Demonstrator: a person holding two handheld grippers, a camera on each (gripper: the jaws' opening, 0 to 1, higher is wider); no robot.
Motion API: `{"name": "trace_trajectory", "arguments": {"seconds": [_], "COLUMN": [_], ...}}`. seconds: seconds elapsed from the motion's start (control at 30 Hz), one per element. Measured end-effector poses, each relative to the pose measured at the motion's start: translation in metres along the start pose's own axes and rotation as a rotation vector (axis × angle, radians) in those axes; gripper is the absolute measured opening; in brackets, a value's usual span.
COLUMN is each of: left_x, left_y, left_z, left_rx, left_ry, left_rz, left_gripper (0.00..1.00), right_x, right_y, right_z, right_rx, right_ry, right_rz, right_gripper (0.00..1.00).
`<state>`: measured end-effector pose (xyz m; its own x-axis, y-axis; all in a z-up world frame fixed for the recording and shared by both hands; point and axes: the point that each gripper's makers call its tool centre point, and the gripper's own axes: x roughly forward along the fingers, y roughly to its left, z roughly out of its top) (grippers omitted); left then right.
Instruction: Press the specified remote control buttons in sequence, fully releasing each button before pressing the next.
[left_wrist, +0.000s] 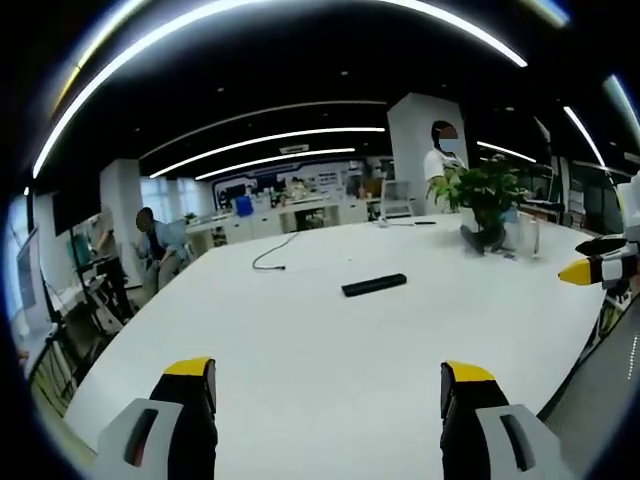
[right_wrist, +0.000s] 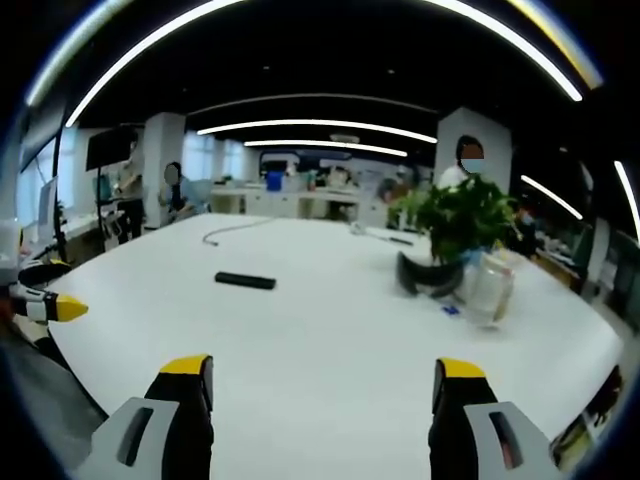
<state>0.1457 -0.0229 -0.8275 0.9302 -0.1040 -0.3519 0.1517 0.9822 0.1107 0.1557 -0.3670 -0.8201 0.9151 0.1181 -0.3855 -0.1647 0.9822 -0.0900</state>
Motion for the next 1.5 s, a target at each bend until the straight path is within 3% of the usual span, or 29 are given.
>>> {"name": "trace_trajectory", "arguments": {"seconds": [0.4,0.73,0.87,1.0,1.1,1.33,1.5], "left_x": [0.000,0.020,0.033,0.049,0.066,0.100,0.124], "left_y": [-0.002,-0.002,-0.003,-0.004,-0.005,-0.008,-0.017], "left_z": [0.007,0.040,0.055,0.068,0.076,0.108,0.116], "left_rx": [0.001,0.043,0.100,0.131,0.140,0.186,0.225], "left_ry": [-0.006,-0.031,-0.047,-0.045,-0.002,-0.034,0.000], "left_rz": [-0.034,-0.105,-0.134,-0.170,-0.209,-0.269,-0.341], "left_gripper": [0.96,0.96,0.96,0.96,0.95,0.89,0.89], "right_x": [-0.001,0.000,-0.001,0.000,0.000,0.000,0.000], "right_y": [0.000,0.000,-0.001,0.003,0.007,0.010,0.013], "right_z": [0.001,-0.001,-0.001,-0.003,-0.005,-0.008,-0.013], "right_rx": [0.011,0.015,0.023,0.036,0.029,0.033,0.029], "right_ry": [-0.006,0.003,0.002,0.017,0.029,0.052,0.085], "right_rz": [0.004,0.007,0.006,0.031,0.046,0.063,0.080], "right_gripper": [0.90,0.85,0.83,0.75,0.68,0.57,0.43]}}
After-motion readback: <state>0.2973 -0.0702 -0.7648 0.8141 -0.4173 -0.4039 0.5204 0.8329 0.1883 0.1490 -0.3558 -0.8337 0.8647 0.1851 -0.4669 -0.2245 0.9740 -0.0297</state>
